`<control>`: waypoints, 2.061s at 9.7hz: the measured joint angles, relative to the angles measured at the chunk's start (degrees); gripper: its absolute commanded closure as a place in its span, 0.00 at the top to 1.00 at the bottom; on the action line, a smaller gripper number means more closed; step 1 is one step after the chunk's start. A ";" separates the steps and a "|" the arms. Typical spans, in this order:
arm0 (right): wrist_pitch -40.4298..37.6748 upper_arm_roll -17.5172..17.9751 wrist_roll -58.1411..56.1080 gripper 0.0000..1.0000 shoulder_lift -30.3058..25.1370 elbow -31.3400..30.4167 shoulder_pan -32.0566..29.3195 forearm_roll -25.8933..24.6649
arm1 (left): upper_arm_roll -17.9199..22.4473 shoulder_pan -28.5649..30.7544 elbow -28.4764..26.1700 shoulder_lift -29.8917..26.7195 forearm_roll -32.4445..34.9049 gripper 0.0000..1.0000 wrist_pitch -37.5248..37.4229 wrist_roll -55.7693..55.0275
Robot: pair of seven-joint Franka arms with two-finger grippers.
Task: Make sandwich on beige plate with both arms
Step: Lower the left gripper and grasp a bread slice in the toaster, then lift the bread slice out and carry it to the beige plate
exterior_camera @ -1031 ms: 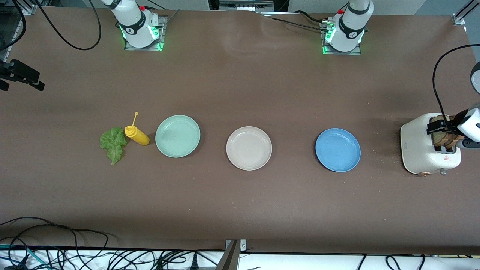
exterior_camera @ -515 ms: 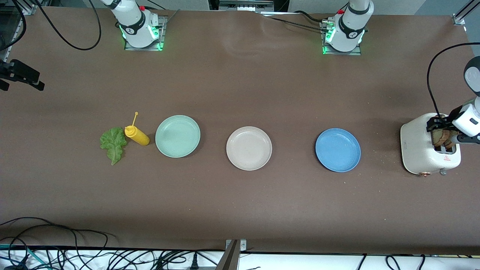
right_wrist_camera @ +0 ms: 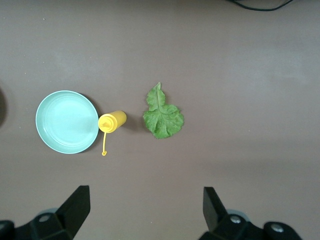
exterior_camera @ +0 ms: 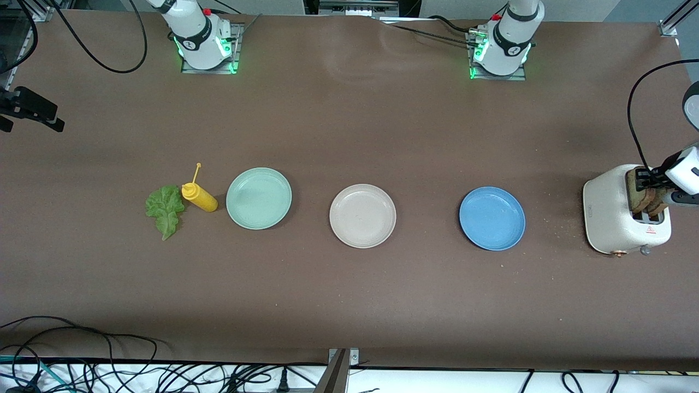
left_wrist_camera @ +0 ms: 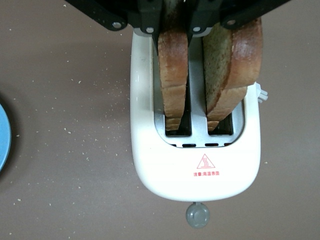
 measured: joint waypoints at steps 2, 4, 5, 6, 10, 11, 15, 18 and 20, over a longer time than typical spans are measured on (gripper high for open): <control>0.00 0.00 0.00 1.00 0.00 0.00 0.00 0.00 | -0.05 0.02 2.65 -0.01 0.02 0.00 -2.81 1.96; 0.00 -0.01 0.00 1.00 -0.01 0.00 -0.01 0.00 | -0.56 -0.16 11.43 0.31 0.02 0.00 -12.52 3.46; 0.00 0.00 0.00 1.00 -0.01 0.00 -0.01 0.02 | -1.02 -0.47 15.45 0.46 0.01 0.00 -16.50 3.90; 0.00 0.01 0.00 1.00 -0.01 0.00 0.00 0.03 | -1.55 -1.49 18.33 0.54 0.01 0.00 -19.49 4.17; 0.00 0.01 0.00 1.00 -0.01 0.00 0.00 0.05 | -2.06 -8.35 24.11 1.37 -11.53 0.00 -27.62 4.09; 0.00 0.01 0.00 1.00 -0.01 0.00 0.00 0.06 | -2.13 -8.91 24.41 1.64 -16.73 0.00 -28.70 4.08; -0.03 0.00 0.00 1.00 -0.02 0.01 0.00 0.07 | -2.33 -11.55 24.41 6.58 -35.36 0.00 -33.03 0.30; -0.05 0.00 0.00 1.00 -0.05 0.02 -0.01 0.07 | -2.55 -19.25 24.55 11.09 -44.32 0.00 -32.87 -5.36; -0.07 -0.01 0.00 1.00 -0.05 0.03 -0.02 0.07 | -2.64 -23.10 24.68 14.54 -49.81 0.00 -31.98 -5.03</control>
